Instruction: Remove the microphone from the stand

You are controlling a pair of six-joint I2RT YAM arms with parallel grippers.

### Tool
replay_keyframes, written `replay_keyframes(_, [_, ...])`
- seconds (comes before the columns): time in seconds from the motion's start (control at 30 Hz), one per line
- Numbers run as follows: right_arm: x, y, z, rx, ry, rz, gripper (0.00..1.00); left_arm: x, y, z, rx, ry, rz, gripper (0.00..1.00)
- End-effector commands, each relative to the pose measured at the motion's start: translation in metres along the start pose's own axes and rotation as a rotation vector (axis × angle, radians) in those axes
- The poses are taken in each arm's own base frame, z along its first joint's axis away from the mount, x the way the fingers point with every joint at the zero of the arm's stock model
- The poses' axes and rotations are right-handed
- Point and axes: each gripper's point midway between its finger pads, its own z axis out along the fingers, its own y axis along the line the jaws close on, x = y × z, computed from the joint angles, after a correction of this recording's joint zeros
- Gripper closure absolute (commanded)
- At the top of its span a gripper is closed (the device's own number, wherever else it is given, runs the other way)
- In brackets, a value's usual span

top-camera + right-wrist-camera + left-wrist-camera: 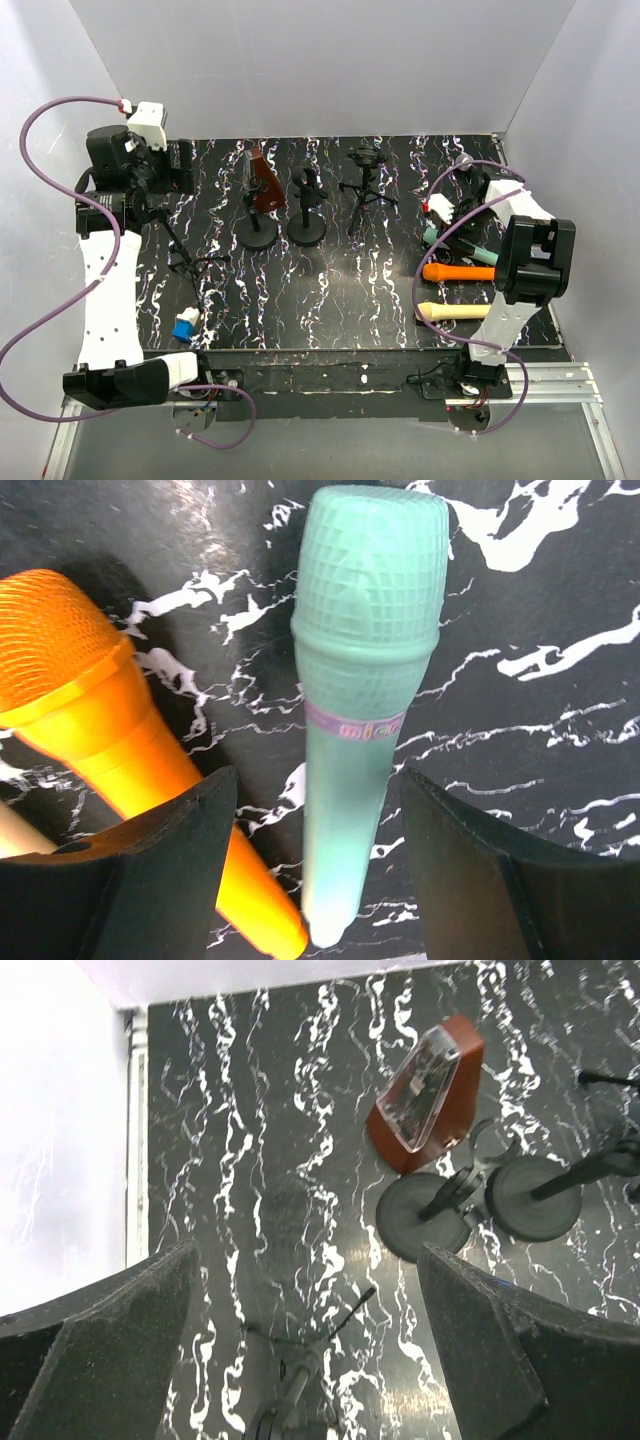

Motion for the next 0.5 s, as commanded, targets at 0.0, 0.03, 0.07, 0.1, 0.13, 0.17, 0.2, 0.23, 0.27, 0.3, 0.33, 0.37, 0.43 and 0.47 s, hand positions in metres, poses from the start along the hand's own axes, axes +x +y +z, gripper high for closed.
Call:
replay_keyframes(0.0, [-0.031, 0.008, -0.050, 0.077, -0.115, 0.025, 0.27, 0.012, 0.015, -0.034, -0.110, 0.077, -0.013, 0.09])
replay_keyframes(0.03, [-0.037, 0.012, -0.057, 0.085, -0.141, 0.031, 0.27, 0.018, 0.014, -0.036, -0.110, 0.107, -0.013, 0.09])
replay_keyframes(0.07, [-0.040, 0.015, -0.060, 0.087, -0.162, 0.045, 0.27, 0.027, 0.012, -0.036, -0.096, 0.143, -0.010, 0.10])
replay_keyframes(0.1, [-0.046, 0.020, -0.065, 0.088, -0.188, 0.061, 0.27, 0.036, 0.010, -0.036, -0.088, 0.184, -0.014, 0.11])
replay_keyframes(0.13, [-0.051, 0.022, -0.069, 0.089, -0.216, 0.080, 0.27, 0.041, 0.010, -0.035, -0.087, 0.211, -0.027, 0.11])
replay_keyframes(0.17, [-0.055, 0.025, -0.073, 0.087, -0.237, 0.105, 0.27, 0.045, 0.009, -0.036, -0.084, 0.223, -0.033, 0.12])
replay_keyframes(0.2, [-0.060, 0.028, -0.076, 0.082, -0.257, 0.127, 0.27, 0.047, 0.008, -0.038, -0.085, 0.231, -0.035, 0.13])
replay_keyframes(0.23, [-0.065, 0.030, -0.080, 0.081, -0.282, 0.141, 0.27, 0.052, 0.009, -0.039, -0.090, 0.250, -0.037, 0.13])
replay_keyframes(0.27, [-0.068, 0.033, -0.082, 0.075, -0.297, 0.156, 0.27, 0.055, 0.009, -0.040, -0.094, 0.270, -0.041, 0.14])
replay_keyframes(0.3, [-0.072, 0.034, -0.086, 0.078, -0.314, 0.165, 0.27, 0.059, 0.011, -0.041, -0.104, 0.295, -0.043, 0.14])
replay_keyframes(0.33, [-0.075, 0.035, -0.089, 0.078, -0.329, 0.173, 0.27, 0.062, 0.011, -0.041, -0.105, 0.315, -0.046, 0.14])
replay_keyframes(0.37, [-0.077, 0.037, -0.090, 0.074, -0.340, 0.180, 0.27, 0.064, 0.011, -0.040, -0.102, 0.331, -0.044, 0.15])
replay_keyframes(0.43, [-0.081, 0.038, -0.092, 0.072, -0.359, 0.189, 0.27, 0.066, 0.009, -0.041, -0.085, 0.362, -0.049, 0.16])
replay_keyframes(0.47, [-0.082, 0.039, -0.093, 0.068, -0.365, 0.196, 0.27, 0.065, 0.005, -0.041, -0.064, 0.365, -0.052, 0.17])
